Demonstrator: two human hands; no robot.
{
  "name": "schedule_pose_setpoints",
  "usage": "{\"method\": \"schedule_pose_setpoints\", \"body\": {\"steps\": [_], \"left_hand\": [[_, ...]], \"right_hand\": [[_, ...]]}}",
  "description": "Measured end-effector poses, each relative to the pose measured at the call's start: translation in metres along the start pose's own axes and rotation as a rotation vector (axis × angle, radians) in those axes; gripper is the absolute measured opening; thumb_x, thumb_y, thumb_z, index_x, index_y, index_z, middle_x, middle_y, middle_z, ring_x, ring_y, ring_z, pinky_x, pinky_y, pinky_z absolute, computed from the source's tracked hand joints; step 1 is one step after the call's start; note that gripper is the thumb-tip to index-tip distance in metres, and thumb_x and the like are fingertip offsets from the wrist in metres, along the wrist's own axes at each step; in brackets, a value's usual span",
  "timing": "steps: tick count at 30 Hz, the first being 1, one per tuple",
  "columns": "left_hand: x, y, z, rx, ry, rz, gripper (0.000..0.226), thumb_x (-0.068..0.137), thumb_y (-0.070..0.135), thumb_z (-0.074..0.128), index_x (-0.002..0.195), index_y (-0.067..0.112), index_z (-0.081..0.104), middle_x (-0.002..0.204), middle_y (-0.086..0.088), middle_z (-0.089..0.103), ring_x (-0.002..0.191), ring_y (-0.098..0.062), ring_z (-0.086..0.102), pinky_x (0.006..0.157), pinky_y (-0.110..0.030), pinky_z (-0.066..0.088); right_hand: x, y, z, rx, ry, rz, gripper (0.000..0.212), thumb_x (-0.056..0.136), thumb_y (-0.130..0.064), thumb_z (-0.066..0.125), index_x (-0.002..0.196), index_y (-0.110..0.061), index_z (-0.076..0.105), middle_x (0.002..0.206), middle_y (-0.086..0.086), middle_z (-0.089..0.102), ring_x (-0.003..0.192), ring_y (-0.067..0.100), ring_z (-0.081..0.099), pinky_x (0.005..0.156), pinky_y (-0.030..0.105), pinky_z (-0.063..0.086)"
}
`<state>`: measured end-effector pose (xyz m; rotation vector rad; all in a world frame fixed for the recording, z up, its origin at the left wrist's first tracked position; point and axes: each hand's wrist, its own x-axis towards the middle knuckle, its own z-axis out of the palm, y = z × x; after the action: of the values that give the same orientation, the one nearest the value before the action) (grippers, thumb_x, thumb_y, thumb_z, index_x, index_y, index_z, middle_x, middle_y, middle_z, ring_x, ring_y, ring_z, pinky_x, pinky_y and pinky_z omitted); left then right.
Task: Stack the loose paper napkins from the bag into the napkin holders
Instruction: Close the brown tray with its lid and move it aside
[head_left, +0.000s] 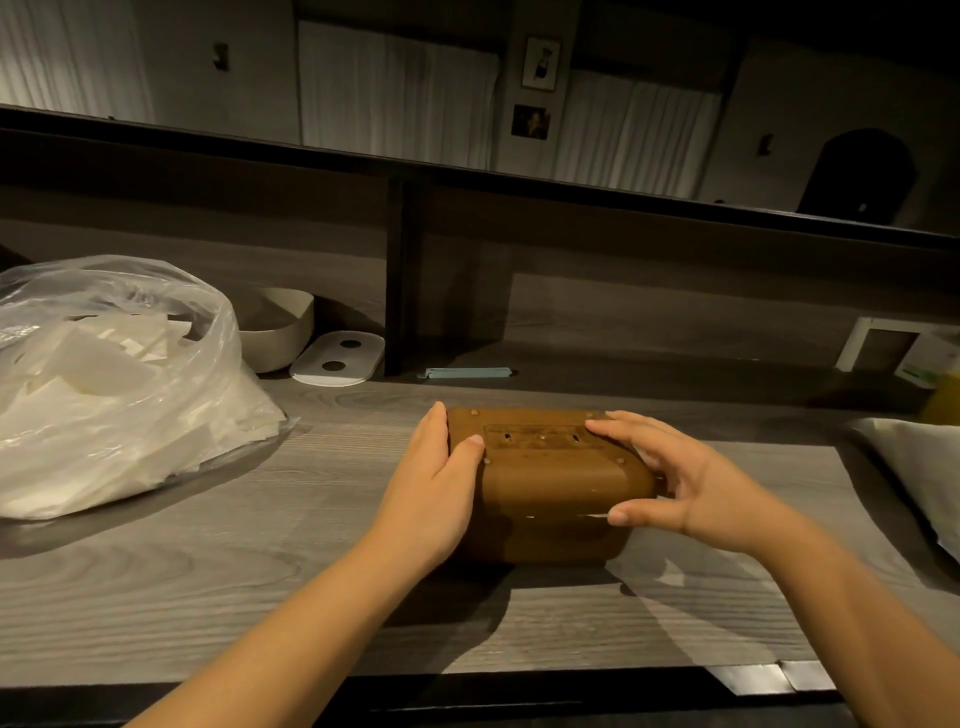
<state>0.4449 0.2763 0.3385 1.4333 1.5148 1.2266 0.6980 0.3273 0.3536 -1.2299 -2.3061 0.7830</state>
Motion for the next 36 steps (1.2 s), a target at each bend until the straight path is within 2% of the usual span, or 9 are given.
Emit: {"method": "schedule_pose_setpoints", "body": {"steps": [6,10,15,21,25,30,32,34,36], "left_hand": [[-0.001,-0.004,-0.003,0.02,-0.005,0.019,0.058,0.106,0.032,0.036,0.158,0.025,0.01,0.163,0.007,0.018,0.148,-0.013,0.019,0.12,-0.033,0.015],[0.0,-0.007,-0.003,0.038,0.01,0.017,0.058,0.106,0.032,0.036,0.158,0.024,0.012,0.163,0.007,0.019,0.148,-0.013,0.02,0.118,-0.03,0.016],[0.007,-0.01,-0.006,0.127,-0.01,0.038,0.058,0.106,0.035,0.034,0.158,0.022,0.012,0.163,0.004,0.02,0.148,-0.016,0.021,0.119,-0.033,0.018],[0.026,-0.012,-0.012,0.203,-0.076,0.023,0.059,0.106,0.038,0.032,0.158,0.021,0.011,0.164,0.0,0.018,0.148,-0.02,0.021,0.119,-0.036,0.019],[0.042,-0.017,-0.014,0.308,-0.078,0.054,0.06,0.106,0.039,0.029,0.159,0.018,0.009,0.165,-0.003,0.011,0.15,-0.02,0.017,0.12,-0.036,0.017],[0.063,-0.024,-0.019,0.387,0.01,0.23,0.051,0.106,0.028,0.034,0.156,0.02,0.024,0.162,0.001,0.023,0.147,-0.016,0.024,0.118,-0.034,0.023],[0.079,-0.025,-0.021,0.488,0.116,0.393,0.041,0.104,0.024,0.038,0.144,0.023,0.043,0.149,0.001,0.041,0.137,-0.018,0.038,0.111,-0.034,0.035],[0.098,-0.024,-0.026,0.62,0.142,0.486,0.031,0.103,0.034,0.042,0.128,0.022,0.055,0.13,0.002,0.053,0.121,-0.019,0.047,0.099,-0.034,0.042],[0.117,-0.026,-0.031,0.697,0.02,0.47,0.048,0.098,0.052,0.047,0.134,0.021,0.051,0.136,0.002,0.048,0.127,-0.019,0.041,0.103,-0.034,0.04]], "right_hand": [[0.002,-0.001,0.001,0.111,-0.005,-0.008,0.064,0.063,-0.041,0.082,0.116,-0.064,0.053,0.126,-0.039,0.034,0.129,0.006,0.041,0.105,0.032,0.044],[0.006,-0.002,0.001,0.044,-0.031,0.007,0.069,0.059,-0.067,0.077,0.122,-0.064,0.048,0.139,-0.031,0.029,0.133,0.011,0.037,0.109,0.038,0.041],[0.008,-0.006,-0.001,-0.003,-0.041,0.053,0.062,0.067,-0.057,0.072,0.122,-0.066,0.045,0.139,-0.033,0.028,0.131,0.01,0.036,0.102,0.028,0.042],[0.02,-0.007,0.001,-0.079,-0.02,0.085,0.06,0.07,-0.062,0.062,0.125,-0.065,0.038,0.147,-0.02,0.027,0.133,0.011,0.035,0.098,0.022,0.038],[0.035,-0.005,0.004,-0.113,-0.01,0.1,0.065,0.072,-0.06,0.06,0.131,-0.06,0.031,0.154,-0.014,0.022,0.134,0.011,0.033,0.102,0.022,0.035],[0.055,-0.005,0.003,-0.191,-0.033,0.094,0.068,0.079,-0.059,0.058,0.139,-0.052,0.028,0.158,-0.01,0.02,0.14,0.015,0.03,0.105,0.024,0.033],[0.069,-0.004,0.005,-0.222,-0.031,0.09,0.068,0.087,-0.055,0.056,0.147,-0.047,0.024,0.161,-0.007,0.015,0.145,0.016,0.024,0.11,0.028,0.031],[0.088,-0.001,0.006,-0.216,-0.003,0.117,0.068,0.091,-0.052,0.054,0.151,-0.044,0.021,0.163,-0.005,0.01,0.147,0.019,0.021,0.115,0.034,0.028],[0.11,0.002,0.005,-0.212,0.032,0.158,0.069,0.093,-0.051,0.053,0.152,-0.042,0.018,0.164,-0.004,0.009,0.148,0.021,0.02,0.117,0.037,0.026]]}}
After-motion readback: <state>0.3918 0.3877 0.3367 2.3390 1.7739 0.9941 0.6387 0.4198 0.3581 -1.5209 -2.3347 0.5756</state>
